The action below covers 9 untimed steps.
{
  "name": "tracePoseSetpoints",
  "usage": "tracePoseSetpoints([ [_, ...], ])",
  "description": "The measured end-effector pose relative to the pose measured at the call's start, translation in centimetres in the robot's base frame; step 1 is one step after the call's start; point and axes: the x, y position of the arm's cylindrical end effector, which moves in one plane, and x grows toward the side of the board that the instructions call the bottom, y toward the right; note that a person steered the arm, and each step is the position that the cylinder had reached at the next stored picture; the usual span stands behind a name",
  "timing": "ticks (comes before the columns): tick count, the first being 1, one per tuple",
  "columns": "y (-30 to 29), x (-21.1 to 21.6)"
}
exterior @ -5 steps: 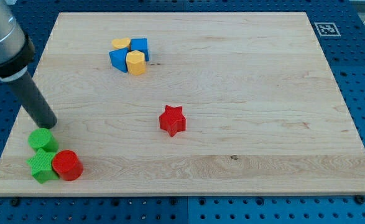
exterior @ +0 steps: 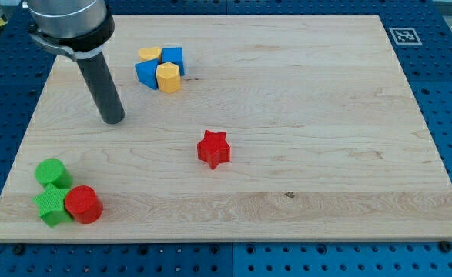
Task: Move your arm to the center of the board
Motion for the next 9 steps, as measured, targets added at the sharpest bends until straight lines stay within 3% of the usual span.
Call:
tracePoseSetpoints([
  [2,3.5,0.0],
  [4,11.2,0.0],
  [9,17.2,0.0],
])
